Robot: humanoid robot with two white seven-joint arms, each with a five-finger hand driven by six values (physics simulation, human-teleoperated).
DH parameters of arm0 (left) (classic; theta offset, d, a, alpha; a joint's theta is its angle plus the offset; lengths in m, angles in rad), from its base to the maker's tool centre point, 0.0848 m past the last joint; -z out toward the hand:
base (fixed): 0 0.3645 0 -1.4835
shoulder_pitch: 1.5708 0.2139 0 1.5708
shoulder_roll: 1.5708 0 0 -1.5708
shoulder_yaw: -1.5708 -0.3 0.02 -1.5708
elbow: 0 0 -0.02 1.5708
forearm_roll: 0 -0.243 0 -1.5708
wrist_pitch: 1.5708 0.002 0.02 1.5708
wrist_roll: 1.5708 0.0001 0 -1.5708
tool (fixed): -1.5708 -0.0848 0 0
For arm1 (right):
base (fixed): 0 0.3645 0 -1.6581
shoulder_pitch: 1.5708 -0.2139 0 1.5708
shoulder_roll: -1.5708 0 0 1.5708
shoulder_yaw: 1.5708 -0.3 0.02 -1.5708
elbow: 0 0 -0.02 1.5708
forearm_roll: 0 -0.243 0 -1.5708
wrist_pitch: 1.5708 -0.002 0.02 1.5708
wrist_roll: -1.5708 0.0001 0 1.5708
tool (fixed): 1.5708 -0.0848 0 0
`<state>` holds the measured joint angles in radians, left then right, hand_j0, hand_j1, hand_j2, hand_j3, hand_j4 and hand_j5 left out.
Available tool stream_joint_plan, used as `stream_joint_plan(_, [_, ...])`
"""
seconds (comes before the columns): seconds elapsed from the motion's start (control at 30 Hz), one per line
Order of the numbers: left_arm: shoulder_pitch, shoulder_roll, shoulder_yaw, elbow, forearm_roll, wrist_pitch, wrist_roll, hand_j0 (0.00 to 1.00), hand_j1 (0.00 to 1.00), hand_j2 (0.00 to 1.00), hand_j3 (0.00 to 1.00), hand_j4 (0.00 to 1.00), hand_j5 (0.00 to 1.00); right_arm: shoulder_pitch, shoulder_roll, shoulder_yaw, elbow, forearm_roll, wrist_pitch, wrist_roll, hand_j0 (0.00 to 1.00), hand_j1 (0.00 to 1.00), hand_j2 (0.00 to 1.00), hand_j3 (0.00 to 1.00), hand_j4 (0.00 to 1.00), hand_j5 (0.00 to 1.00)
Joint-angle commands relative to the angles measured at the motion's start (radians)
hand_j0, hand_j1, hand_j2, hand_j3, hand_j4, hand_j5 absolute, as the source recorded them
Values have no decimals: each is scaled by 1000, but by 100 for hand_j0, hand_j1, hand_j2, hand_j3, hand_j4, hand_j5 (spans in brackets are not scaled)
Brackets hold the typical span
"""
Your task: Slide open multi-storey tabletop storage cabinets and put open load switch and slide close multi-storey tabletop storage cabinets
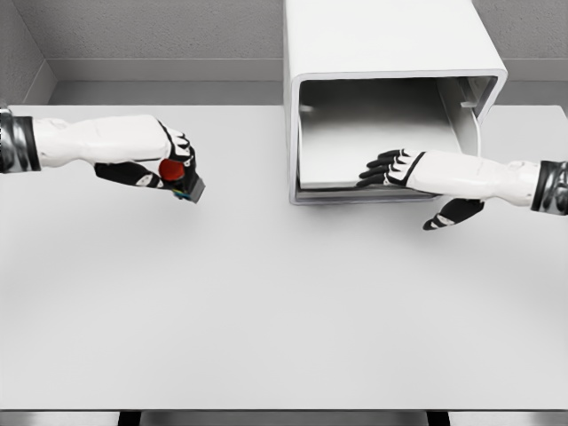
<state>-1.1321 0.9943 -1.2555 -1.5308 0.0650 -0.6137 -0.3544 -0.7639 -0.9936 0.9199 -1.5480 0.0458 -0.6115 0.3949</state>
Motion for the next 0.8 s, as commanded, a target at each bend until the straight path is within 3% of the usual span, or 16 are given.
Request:
stream_joint_plan(0.0, [0,18,4,-41,12,3,2,39,39,39,39,39,39,2,-26,-3,-35,-7,1,-2,100,100,100,100,100,100])
stream_joint_plan(0.37, [-11,26,5,-88,30,3,5,39,39,39,39,39,39,8,-96,-1,-116,-12,1,-10,100,100,100,100,100,100])
stream_joint_plan(0.77, [-74,-6,7,-95,58,3,5,39,39,39,39,39,39,8,-122,-30,-130,-35,1,-27,100,100,100,100,100,100])
